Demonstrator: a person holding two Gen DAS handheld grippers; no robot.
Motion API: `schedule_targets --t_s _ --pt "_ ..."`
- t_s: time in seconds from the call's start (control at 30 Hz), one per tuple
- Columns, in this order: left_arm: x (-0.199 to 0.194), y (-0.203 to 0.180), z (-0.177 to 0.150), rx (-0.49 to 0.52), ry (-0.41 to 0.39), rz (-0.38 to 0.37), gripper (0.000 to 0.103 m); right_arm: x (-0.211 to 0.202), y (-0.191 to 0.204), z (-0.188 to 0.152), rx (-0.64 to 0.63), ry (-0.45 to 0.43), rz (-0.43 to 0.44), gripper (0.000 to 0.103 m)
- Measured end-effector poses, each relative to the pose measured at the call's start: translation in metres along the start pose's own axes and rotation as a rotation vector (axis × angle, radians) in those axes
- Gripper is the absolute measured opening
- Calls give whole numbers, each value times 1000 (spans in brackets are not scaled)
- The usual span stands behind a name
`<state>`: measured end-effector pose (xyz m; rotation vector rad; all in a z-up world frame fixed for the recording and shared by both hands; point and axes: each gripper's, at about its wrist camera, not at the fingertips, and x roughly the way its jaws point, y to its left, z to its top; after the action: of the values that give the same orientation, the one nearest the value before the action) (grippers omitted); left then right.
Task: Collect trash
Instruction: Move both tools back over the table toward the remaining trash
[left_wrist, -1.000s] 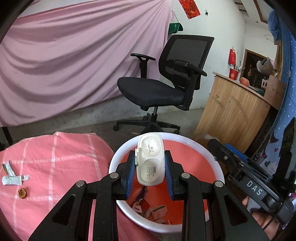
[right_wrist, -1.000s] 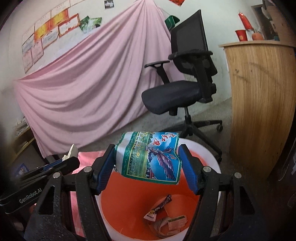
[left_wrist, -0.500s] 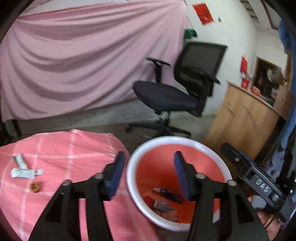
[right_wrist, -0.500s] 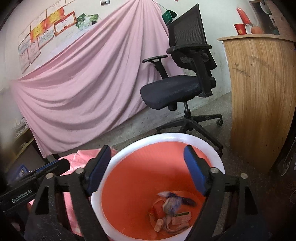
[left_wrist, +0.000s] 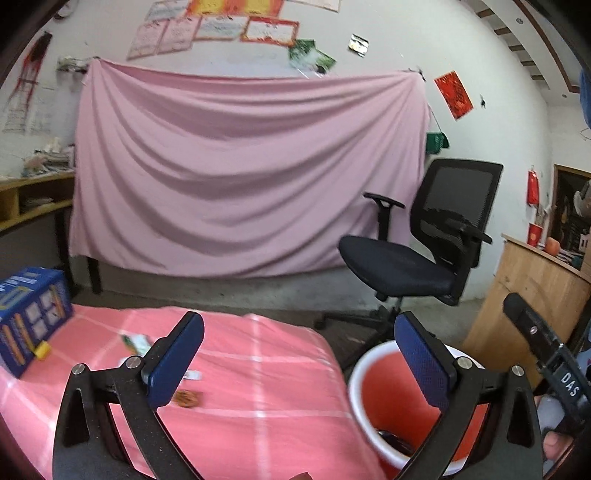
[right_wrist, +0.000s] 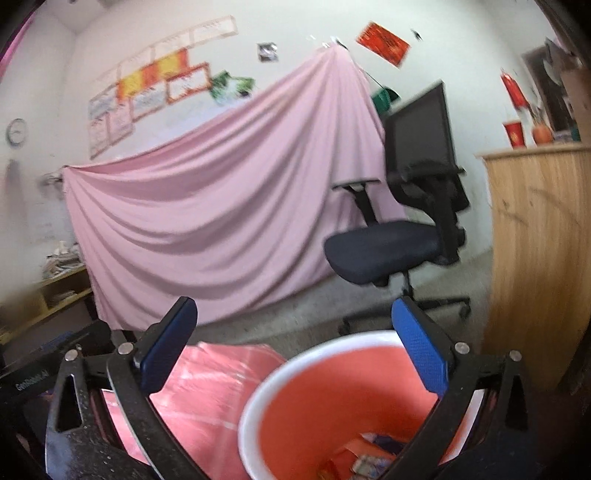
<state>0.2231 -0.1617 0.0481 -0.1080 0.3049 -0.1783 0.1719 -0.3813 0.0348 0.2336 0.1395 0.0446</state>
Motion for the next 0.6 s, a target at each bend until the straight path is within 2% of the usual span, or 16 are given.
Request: schedule_targets --t_s 0.3,0.6 --pt "-33 52 -1 -13 -96 112 101 -6 59 5 -79 -135 116 103" --pt "-61 107 -8 2 -169 220 101 1 111 -2 -137 -170 224 103"
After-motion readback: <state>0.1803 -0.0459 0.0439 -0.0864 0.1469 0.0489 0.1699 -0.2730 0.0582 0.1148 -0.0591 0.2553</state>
